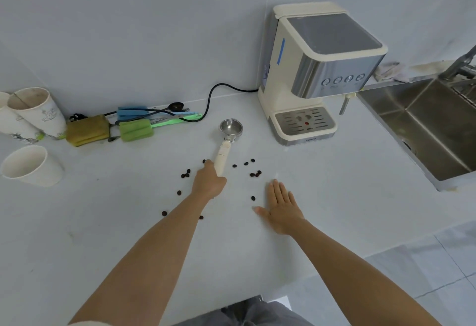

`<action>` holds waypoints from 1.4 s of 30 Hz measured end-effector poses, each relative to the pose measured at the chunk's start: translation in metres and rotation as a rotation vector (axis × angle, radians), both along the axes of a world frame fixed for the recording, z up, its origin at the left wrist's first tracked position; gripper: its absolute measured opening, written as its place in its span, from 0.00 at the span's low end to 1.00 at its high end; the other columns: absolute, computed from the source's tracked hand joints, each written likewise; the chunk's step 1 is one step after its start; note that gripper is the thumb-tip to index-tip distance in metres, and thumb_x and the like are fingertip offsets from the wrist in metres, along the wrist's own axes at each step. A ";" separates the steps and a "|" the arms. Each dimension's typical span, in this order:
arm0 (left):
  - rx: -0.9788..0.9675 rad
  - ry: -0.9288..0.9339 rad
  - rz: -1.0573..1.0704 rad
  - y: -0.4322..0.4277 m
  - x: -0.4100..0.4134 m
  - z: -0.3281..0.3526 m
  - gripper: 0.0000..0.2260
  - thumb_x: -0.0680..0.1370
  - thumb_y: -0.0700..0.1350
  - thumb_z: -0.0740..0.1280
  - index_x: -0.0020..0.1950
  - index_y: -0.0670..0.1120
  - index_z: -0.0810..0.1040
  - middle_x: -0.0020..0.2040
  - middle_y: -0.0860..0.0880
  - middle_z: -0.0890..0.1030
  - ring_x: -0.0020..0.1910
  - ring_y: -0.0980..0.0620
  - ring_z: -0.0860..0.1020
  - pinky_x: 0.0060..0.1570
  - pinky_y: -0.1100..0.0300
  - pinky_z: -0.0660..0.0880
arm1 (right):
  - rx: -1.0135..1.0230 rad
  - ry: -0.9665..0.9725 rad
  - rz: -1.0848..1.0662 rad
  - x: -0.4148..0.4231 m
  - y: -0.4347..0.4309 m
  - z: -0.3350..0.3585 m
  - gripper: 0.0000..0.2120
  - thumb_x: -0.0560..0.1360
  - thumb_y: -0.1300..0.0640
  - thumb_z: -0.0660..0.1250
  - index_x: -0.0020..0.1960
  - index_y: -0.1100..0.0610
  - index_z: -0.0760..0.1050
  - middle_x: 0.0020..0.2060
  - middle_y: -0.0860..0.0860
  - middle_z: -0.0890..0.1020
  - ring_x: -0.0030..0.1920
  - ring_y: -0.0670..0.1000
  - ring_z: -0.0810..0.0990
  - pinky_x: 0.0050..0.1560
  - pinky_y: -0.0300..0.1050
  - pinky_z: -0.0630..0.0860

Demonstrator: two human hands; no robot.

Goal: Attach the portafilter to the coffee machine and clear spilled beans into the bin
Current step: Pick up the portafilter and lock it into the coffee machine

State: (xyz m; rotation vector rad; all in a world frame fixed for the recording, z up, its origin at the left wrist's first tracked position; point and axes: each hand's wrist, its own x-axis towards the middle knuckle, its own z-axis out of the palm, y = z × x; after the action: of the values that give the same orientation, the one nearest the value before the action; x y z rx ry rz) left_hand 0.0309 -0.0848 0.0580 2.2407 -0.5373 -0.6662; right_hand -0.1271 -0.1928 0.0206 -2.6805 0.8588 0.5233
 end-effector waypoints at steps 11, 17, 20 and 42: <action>0.129 -0.131 -0.085 -0.036 -0.002 0.006 0.17 0.74 0.39 0.63 0.62 0.38 0.67 0.55 0.38 0.76 0.43 0.45 0.72 0.37 0.56 0.72 | -0.200 -0.406 0.039 0.021 -0.079 0.093 0.41 0.74 0.36 0.39 0.75 0.63 0.34 0.76 0.57 0.38 0.76 0.54 0.37 0.75 0.46 0.38; 0.147 -0.047 -0.125 -0.036 -0.007 -0.001 0.17 0.73 0.39 0.63 0.61 0.40 0.68 0.47 0.44 0.72 0.40 0.45 0.74 0.29 0.60 0.70 | -0.328 -0.546 0.046 0.042 -0.102 0.145 0.36 0.80 0.45 0.50 0.75 0.64 0.37 0.76 0.58 0.39 0.76 0.55 0.38 0.77 0.51 0.41; 0.140 -0.016 -0.150 -0.040 -0.008 0.001 0.17 0.73 0.38 0.62 0.62 0.41 0.67 0.46 0.44 0.72 0.39 0.45 0.74 0.26 0.61 0.69 | -0.323 -0.520 0.035 0.051 -0.112 0.153 0.36 0.80 0.44 0.50 0.75 0.64 0.37 0.76 0.59 0.40 0.76 0.56 0.38 0.77 0.52 0.42; 0.194 -0.007 -0.325 -0.102 0.046 0.015 0.14 0.71 0.35 0.64 0.55 0.47 0.68 0.45 0.44 0.73 0.25 0.52 0.70 0.24 0.64 0.67 | -0.269 -0.216 0.375 0.096 -0.192 0.168 0.36 0.78 0.41 0.51 0.76 0.59 0.41 0.77 0.54 0.45 0.77 0.52 0.43 0.76 0.48 0.44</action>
State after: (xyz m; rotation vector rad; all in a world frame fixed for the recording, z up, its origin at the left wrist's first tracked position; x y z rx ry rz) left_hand 0.0772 -0.1865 0.0733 2.3577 -0.8865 -0.9073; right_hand -0.0314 -0.3848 0.1886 -3.0925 0.3890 0.1949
